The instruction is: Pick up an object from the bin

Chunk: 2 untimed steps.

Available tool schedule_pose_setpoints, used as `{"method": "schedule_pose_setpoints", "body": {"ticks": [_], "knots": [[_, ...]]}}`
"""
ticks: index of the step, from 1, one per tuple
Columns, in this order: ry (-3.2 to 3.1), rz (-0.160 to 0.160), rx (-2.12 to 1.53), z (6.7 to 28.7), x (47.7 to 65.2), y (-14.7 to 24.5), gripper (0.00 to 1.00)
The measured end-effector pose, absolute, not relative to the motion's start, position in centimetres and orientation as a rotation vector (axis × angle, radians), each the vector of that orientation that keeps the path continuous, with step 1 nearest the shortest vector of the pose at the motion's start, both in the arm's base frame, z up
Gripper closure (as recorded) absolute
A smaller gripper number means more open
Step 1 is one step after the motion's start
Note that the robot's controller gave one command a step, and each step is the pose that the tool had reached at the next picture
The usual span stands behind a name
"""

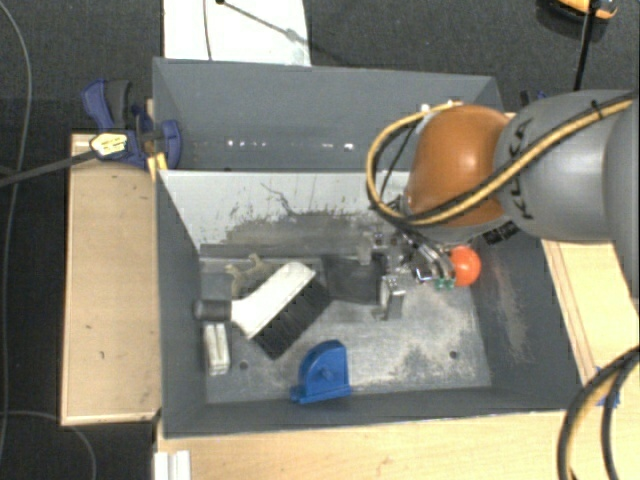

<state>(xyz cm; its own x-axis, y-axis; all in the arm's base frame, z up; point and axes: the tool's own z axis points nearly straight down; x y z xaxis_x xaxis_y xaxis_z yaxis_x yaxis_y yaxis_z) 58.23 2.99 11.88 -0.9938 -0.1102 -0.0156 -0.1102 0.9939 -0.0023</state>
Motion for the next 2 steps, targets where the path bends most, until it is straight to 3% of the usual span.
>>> {"method": "schedule_pose_setpoints", "body": {"ticks": [1, 2], "knots": [[3.127, 0.007, 0.084, 8.7, 58.7, 5.1, 0.00], [3.126, -0.001, -0.056, 7.1, 59.1, 5.8, 1.00]]}}
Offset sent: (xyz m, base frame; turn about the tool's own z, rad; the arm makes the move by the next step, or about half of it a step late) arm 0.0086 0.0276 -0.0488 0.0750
